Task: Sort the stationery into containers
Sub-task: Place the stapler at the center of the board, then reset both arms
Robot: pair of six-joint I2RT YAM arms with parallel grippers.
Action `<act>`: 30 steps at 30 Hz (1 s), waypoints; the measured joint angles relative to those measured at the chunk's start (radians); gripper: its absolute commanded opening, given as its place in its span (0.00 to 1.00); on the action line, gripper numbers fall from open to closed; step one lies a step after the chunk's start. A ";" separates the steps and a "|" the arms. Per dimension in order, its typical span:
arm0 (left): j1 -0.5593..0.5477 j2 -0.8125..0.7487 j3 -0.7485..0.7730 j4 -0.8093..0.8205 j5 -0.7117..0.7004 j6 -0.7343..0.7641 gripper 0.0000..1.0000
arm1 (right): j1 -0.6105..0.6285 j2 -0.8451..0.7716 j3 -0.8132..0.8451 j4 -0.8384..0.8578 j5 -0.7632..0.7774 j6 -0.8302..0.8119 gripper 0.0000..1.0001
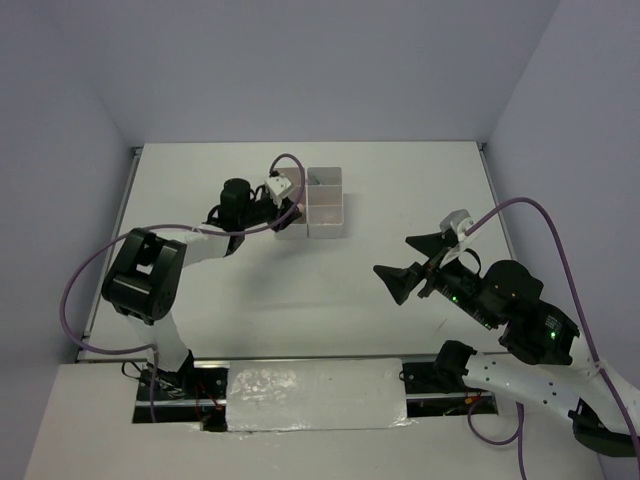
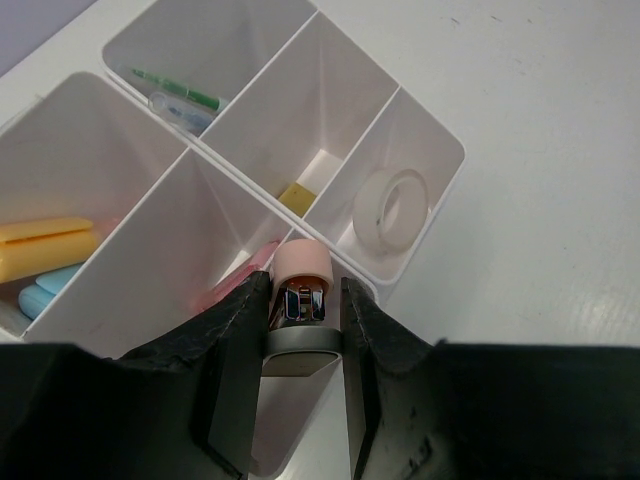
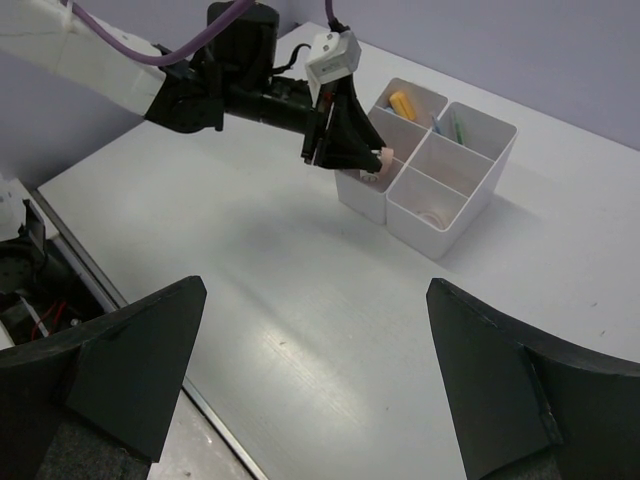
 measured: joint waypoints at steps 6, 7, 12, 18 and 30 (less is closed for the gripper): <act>0.003 0.005 0.002 -0.021 0.000 0.001 0.99 | 0.000 0.000 0.000 0.000 -0.002 -0.003 1.00; 0.003 0.003 0.002 -0.025 -0.001 0.002 0.99 | 0.000 0.000 0.000 0.000 -0.002 -0.004 1.00; 0.003 -0.011 0.001 -0.035 -0.001 0.002 0.99 | 0.000 0.000 0.000 0.000 -0.003 -0.006 1.00; 0.003 -0.113 -0.028 -0.040 -0.014 -0.010 0.99 | 0.000 0.000 0.000 0.000 0.007 -0.005 1.00; 0.006 -0.660 0.012 -0.442 -0.565 -0.455 0.99 | 0.000 0.153 0.113 -0.109 0.356 0.174 1.00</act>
